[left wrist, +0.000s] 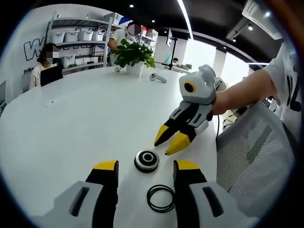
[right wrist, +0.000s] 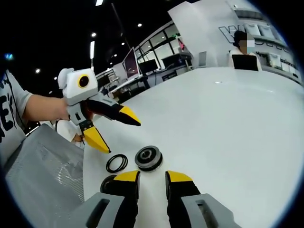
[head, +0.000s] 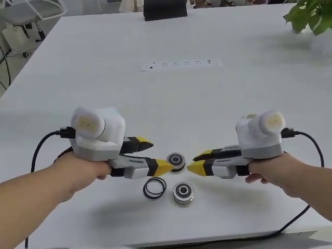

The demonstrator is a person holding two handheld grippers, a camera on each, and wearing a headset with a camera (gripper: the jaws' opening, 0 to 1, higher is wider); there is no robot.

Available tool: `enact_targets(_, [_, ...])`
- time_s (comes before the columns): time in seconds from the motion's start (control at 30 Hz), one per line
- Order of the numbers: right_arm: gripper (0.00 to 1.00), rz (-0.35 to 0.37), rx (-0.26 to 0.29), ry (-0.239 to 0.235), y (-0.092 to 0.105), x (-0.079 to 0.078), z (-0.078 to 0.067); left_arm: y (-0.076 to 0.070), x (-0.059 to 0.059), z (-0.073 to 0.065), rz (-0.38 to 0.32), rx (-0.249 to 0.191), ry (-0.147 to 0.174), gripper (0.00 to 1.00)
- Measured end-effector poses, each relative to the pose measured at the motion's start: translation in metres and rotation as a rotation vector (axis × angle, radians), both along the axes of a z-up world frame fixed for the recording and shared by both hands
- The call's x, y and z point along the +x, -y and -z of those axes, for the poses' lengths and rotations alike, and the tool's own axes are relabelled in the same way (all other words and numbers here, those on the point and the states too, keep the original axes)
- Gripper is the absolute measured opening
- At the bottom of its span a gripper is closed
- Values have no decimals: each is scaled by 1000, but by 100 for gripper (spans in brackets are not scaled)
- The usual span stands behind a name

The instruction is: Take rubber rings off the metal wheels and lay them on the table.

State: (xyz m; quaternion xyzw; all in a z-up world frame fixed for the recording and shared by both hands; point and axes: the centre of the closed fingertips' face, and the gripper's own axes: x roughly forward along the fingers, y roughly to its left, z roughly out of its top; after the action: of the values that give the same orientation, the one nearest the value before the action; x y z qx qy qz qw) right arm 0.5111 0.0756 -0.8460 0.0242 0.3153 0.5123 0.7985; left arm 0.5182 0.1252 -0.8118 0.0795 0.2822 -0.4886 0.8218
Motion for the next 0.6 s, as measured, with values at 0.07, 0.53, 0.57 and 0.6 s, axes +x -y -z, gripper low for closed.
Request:
enact_targets(0.07, [19, -3, -1, 1, -1, 0, 0, 2, 1, 2, 1, 0, -5, 41])
enact_targets(0.53, [19, 3, 6, -7, 0, -2, 2, 17, 0, 16, 29, 8, -40, 32])
enact_targets(0.57, [19, 2, 7, -8, 0, -2, 2, 18, 0, 17, 31, 10, -40, 31])
enact_targets(0.6, [19, 2, 8, -9, 0, -3, 2, 19, 0, 17, 33, 12, -40, 31])
